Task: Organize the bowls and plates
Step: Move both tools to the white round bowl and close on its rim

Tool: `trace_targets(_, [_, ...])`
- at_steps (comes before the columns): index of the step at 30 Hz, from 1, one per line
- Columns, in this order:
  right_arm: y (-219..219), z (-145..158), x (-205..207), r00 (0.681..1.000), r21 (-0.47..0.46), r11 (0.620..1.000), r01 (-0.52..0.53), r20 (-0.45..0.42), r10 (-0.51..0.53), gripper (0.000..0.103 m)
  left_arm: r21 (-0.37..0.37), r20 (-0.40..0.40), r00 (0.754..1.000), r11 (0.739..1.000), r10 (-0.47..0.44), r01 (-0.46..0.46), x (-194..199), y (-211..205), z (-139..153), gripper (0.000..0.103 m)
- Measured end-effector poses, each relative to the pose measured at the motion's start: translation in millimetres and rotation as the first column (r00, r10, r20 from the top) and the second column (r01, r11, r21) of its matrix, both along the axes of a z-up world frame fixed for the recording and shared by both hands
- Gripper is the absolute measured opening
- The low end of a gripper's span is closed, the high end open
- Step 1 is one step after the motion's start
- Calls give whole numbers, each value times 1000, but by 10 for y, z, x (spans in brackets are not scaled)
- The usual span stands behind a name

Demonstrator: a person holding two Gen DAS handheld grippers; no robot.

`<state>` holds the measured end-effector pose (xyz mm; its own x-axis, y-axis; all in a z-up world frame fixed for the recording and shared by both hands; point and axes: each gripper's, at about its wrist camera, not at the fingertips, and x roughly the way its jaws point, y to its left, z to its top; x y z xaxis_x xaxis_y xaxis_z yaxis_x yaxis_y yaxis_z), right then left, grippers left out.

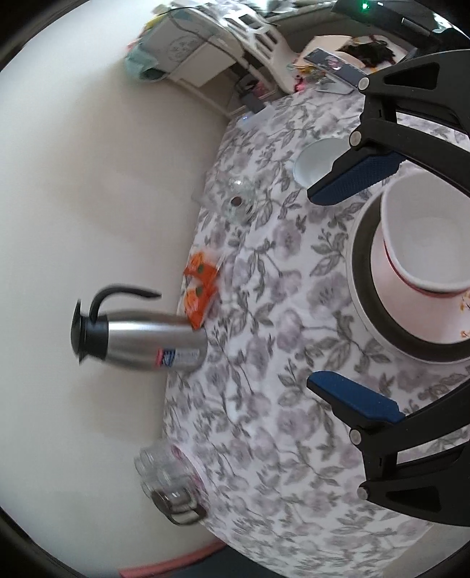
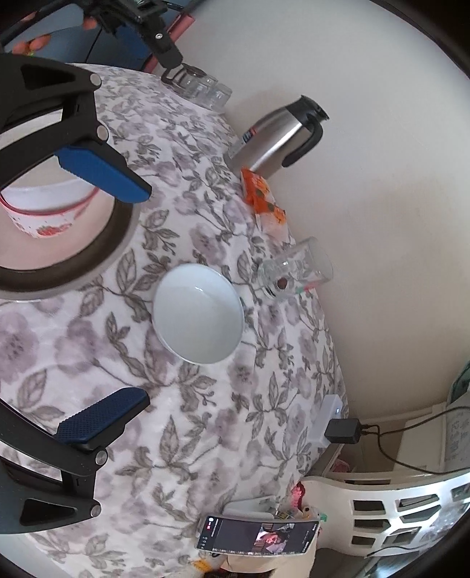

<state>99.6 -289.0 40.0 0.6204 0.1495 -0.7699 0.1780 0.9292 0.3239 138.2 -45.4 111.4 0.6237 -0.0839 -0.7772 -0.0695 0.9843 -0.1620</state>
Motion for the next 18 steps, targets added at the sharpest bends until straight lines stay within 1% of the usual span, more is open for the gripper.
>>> trace_targets(4, [-135, -52, 75, 1000, 11, 1000, 24, -3, -24, 103, 32, -68, 995, 997, -68, 71, 184, -296, -40, 93])
trace_targets(7, [-272, -123, 131, 999, 37, 998, 50, -13, -50, 103, 70, -106, 990, 993, -90, 98, 317, -508, -83, 93])
trace_targets(10, [-454, -198, 162, 995, 63, 993, 97, -25, -95, 103, 72, -143, 985, 992, -92, 103, 440, -651, -116, 93])
trace_targets(15, [-767, -362, 218, 986, 124, 979, 163, -58, -157, 102, 93, -181, 979, 989, -98, 116, 637, -882, -163, 93])
trace_targets(18, [-870, -451, 273, 982, 143, 973, 181, -77, -172, 97, 73, -217, 969, 988, -118, 137, 755, -1026, -232, 91])
